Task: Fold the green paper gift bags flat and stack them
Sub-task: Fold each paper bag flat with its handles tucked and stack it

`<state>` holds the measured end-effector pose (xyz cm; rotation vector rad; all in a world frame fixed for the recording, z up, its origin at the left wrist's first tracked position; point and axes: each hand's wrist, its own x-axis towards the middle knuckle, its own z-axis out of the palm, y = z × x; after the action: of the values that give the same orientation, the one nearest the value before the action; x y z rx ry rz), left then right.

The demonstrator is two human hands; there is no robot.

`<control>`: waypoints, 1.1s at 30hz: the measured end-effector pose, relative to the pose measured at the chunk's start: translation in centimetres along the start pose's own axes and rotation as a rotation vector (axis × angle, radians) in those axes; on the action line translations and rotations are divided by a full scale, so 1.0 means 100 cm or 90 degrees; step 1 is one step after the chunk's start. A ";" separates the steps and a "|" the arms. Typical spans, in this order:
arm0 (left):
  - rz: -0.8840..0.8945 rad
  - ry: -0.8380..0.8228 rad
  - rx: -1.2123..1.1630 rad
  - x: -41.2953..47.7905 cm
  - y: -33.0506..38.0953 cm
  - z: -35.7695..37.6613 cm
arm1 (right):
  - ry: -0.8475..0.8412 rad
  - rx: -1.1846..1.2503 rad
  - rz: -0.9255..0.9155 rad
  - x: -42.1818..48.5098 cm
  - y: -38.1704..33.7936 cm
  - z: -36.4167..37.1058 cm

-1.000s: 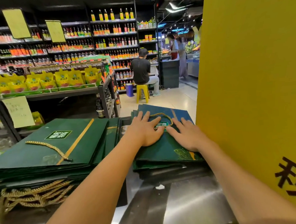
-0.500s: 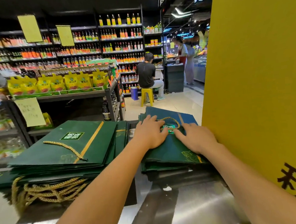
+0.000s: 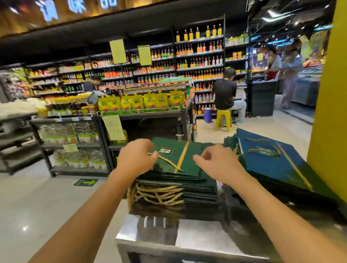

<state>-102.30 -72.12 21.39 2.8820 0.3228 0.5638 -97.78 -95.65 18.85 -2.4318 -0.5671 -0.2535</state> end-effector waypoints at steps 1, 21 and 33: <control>-0.024 0.014 0.011 -0.002 -0.015 0.001 | -0.019 0.011 0.025 0.002 -0.002 0.008; -0.155 0.161 -0.357 -0.062 -0.030 0.020 | 0.064 0.353 0.130 -0.045 -0.010 0.009; -0.110 0.068 -0.727 -0.156 0.019 0.034 | 0.118 0.573 0.129 -0.138 0.055 -0.008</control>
<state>-114.76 -78.31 13.28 1.7153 0.1666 0.5975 -107.55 -104.67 12.28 -1.5533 -0.2566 -0.0980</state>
